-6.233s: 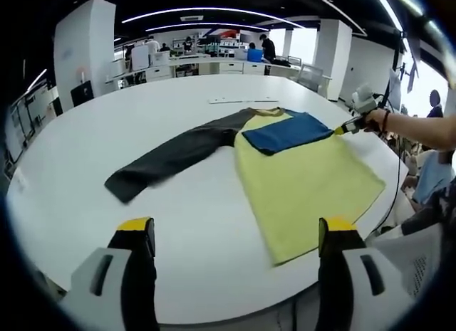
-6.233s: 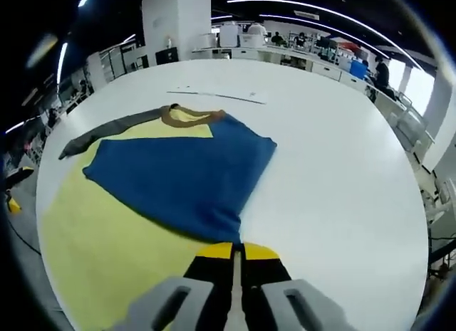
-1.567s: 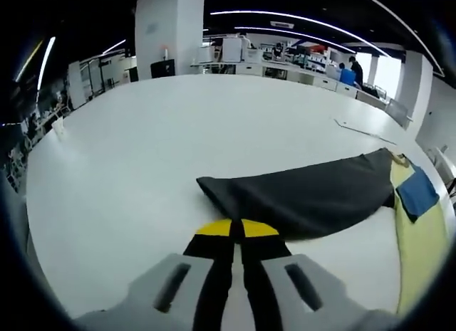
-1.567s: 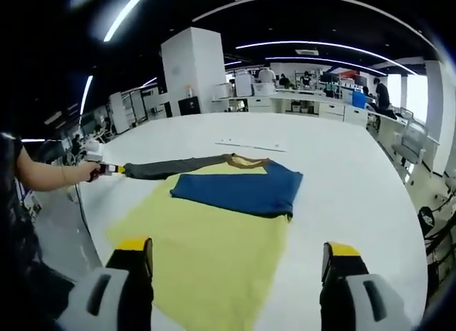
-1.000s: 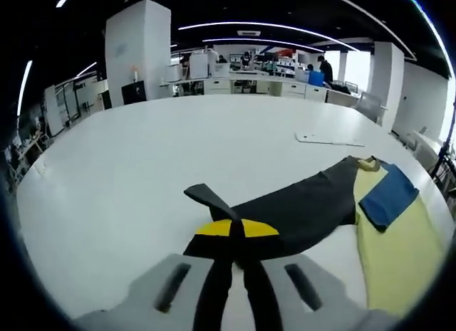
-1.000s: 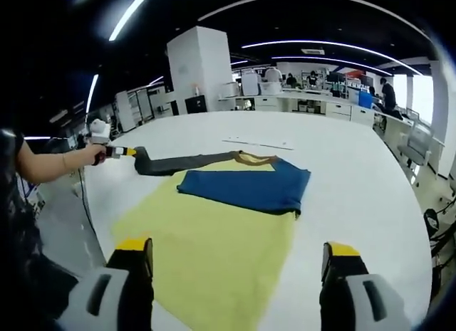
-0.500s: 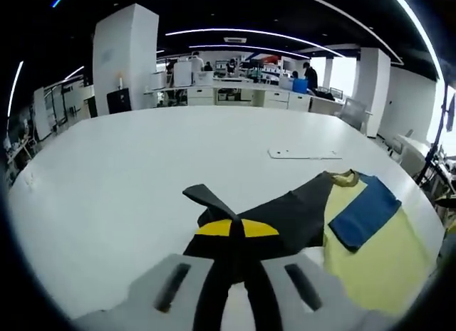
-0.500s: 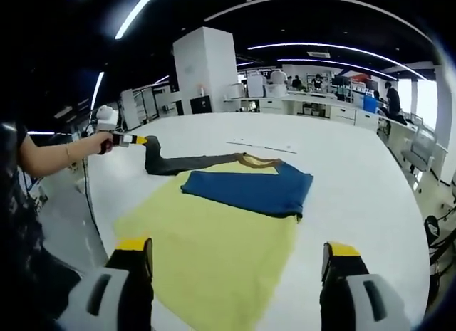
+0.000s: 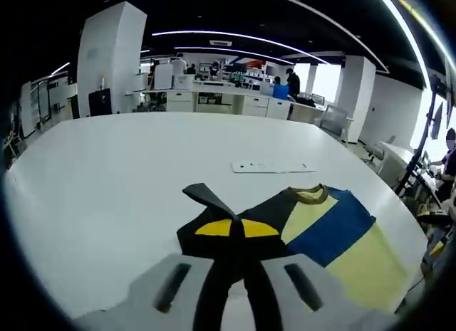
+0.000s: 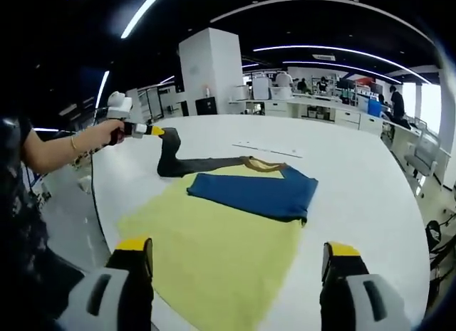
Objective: Fold the garment on the visible template until the final outline fits inside the template.
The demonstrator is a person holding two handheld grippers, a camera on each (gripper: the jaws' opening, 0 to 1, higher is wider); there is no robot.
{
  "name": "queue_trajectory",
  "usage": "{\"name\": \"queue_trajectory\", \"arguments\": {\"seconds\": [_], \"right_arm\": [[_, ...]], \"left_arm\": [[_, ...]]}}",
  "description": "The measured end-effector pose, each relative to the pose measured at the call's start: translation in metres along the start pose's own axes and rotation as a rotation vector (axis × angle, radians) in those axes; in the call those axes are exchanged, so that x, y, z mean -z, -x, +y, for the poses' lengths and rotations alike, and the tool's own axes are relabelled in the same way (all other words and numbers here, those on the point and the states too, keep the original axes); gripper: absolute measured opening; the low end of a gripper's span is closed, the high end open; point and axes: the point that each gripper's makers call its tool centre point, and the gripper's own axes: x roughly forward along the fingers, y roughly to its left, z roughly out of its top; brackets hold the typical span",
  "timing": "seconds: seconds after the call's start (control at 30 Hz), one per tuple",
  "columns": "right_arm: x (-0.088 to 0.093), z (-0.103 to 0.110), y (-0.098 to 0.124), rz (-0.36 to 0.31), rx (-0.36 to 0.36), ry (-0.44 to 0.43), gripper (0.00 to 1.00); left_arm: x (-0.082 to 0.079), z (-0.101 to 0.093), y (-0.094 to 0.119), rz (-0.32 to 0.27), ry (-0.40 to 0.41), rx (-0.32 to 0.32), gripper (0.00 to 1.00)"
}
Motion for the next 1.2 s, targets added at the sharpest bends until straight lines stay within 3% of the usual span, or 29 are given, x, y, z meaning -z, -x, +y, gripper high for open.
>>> {"name": "queue_trajectory", "arguments": {"seconds": [0.67,0.8,1.03,1.2], "right_arm": [[0.001,0.007,-0.006,0.019,-0.033,0.015,0.99],[0.001,0.006,-0.005,0.015,-0.033,0.025,0.99],[0.003,0.0,-0.001,0.016,-0.024,0.017,0.99],[0.009,-0.004,0.001,0.029,-0.014,0.011,0.99]], "left_arm": [[-0.038,-0.083,-0.022,-0.052,-0.002,0.134,0.0],[-0.042,-0.116,-0.029,-0.067,-0.035,0.219,0.0],[-0.044,-0.156,-0.041,-0.058,-0.056,0.288,0.0],[-0.043,-0.173,-0.046,-0.05,-0.064,0.318,0.0]]}}
